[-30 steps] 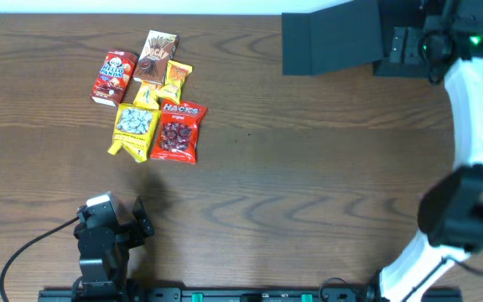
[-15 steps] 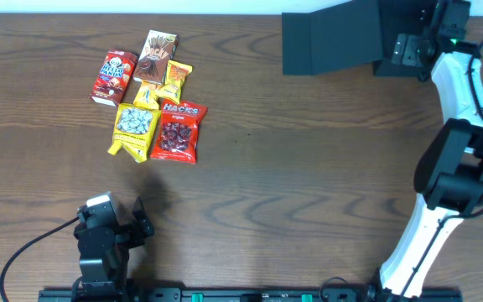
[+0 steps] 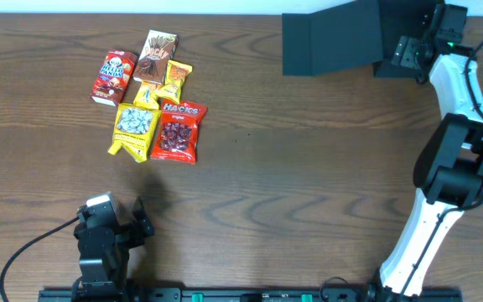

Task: Pack container
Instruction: 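Grip the black box and rotate it toward the table center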

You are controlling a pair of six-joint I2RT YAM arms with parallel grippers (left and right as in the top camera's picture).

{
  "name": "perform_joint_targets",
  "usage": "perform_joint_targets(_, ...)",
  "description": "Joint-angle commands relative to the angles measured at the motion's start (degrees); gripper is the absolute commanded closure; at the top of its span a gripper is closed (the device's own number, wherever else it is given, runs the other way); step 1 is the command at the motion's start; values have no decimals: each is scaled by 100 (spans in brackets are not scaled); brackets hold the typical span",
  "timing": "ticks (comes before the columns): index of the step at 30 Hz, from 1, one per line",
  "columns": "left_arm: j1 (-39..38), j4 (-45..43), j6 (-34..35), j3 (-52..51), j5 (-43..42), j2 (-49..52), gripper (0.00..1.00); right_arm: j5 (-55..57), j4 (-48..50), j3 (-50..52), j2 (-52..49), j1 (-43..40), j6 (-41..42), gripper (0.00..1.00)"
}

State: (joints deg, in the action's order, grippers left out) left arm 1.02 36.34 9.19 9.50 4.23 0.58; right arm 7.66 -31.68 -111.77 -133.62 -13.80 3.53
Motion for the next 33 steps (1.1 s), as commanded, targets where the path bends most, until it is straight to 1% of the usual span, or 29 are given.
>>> perform_joint_targets(1, 4, 2, 66, -63, -26, -37, 5, -59, -317, -20, -98, 2, 4, 9)
perform_joint_targets(9, 4, 4, 66, -63, -26, -37, 5, -59, -1143, -33, -96, 269, 4, 10)
perform_joint_targets(14, 4, 4, 66, -61, -26, -37, 5, -59, -1641, -133, -94, 605, 7, 13)
perform_joint_targets(17, 4, 4, 68, -61, -26, -37, 5, -59, -2028, -328, -94, 872, 9, 17)
perform_joint_targets(19, 4, 4, 66, -61, -26, -37, 5, -59, -2267, -470, -94, 1045, 39, 25)
perform_joint_targets(20, 4, 4, 66, -63, -26, -37, 5, -59, -2350, -525, -94, 1121, 74, 33)
perform_joint_targets(21, 4, 4, 66, -61, -26, -37, 5, -57, -2424, -595, -94, 1224, 74, 46)
perform_joint_targets(25, 4, 4, 66, -63, -26, -37, 5, -59, -2490, -621, -94, 1388, 321, 66)
perform_joint_targets(28, 4, 4, 68, -61, -26, -37, 5, -61, -2551, -621, -94, 1421, 601, 70)
perform_joint_targets(33, 4, 4, 66, -61, -26, -37, 5, -74, -2741, -621, -94, 1421, 741, 81)
